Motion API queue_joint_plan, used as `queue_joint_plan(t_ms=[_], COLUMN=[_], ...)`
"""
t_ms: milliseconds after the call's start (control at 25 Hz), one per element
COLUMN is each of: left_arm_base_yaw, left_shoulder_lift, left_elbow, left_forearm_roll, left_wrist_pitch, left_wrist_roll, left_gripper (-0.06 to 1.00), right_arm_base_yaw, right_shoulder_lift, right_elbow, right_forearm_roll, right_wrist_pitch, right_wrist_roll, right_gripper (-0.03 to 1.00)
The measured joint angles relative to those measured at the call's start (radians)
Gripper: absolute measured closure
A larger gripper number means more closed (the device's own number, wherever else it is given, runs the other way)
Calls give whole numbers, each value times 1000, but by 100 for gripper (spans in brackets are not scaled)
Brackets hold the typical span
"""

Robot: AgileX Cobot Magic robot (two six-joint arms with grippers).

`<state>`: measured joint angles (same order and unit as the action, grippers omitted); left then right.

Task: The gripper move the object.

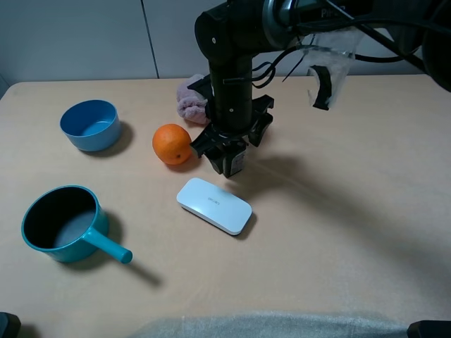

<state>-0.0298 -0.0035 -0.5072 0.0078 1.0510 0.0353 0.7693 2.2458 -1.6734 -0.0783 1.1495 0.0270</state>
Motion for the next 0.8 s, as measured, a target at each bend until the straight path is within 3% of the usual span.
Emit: queue_joint_plan(t_ms=[320, 800], left_arm_base_yaw=[0, 0], left_shoulder_lift=[0, 0], left_elbow=[0, 0], left_forearm_roll=[0, 0], left_wrist_pitch=[0, 0], left_wrist_roll=[0, 0], left_gripper=[-5, -5], right_arm_base_yaw=[-1, -48], right_shoulder_lift=[-16, -271], right_elbow=[0, 0], right_forearm_roll=[-3, 7], right_wrist_pitch=[38, 63], right_wrist_roll=[6, 8], right_gripper=[30, 30])
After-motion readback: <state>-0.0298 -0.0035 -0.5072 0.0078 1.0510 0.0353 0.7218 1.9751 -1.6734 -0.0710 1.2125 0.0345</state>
